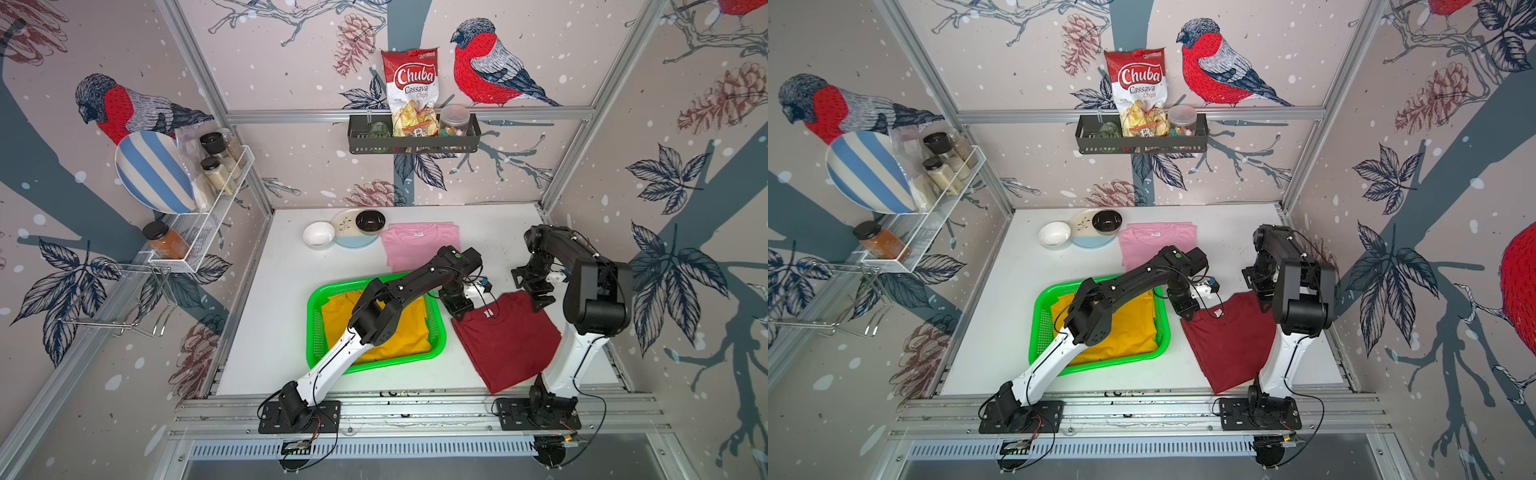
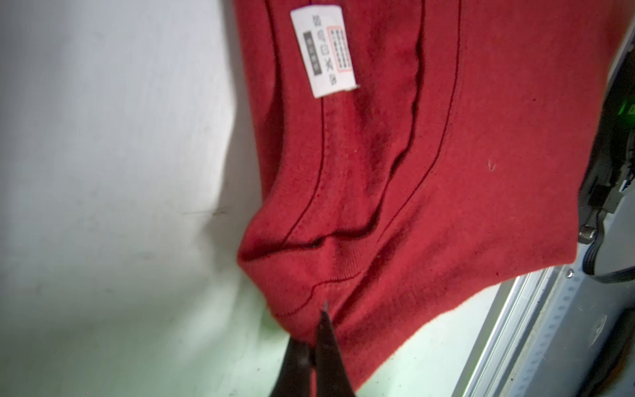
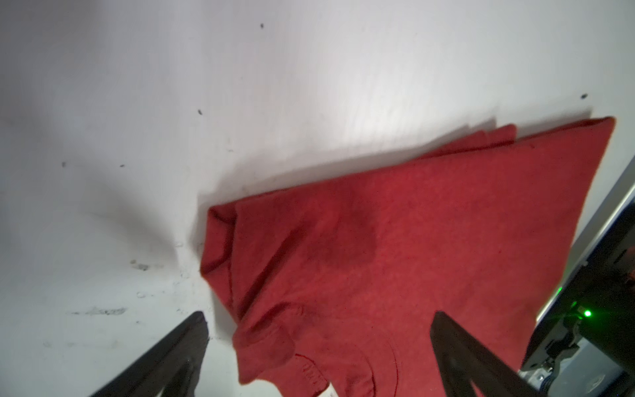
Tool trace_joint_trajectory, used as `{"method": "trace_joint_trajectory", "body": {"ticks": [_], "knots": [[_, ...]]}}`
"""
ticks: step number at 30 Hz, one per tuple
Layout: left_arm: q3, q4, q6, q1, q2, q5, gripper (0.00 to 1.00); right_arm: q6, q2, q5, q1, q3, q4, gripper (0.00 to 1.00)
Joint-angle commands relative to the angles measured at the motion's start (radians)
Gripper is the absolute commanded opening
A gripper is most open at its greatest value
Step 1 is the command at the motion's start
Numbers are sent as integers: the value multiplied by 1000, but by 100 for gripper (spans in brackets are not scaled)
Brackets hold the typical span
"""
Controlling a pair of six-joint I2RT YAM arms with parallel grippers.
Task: Put the folded t-shirts into the basket
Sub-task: Pick up the T-shirt from the center of the board.
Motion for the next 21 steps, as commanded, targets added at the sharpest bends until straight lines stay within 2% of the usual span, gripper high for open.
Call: {"method": "trace_joint_trajectory", "body": {"ticks": [1,8,14,21], "knots": [[-1,-9,44,-6,-23,-3,0,59,14,-25,22,24,-27,100],[-8,-13,82,-8,-51,63,0,81,81,-40,59,54,-18,100],[-7,-32,115,-11,-75,111,0,76,103,-52,49,-5,26,97],[-22,-58,165,-30,-97,130,0,61,84,-46,37,-64,69,88]]}}
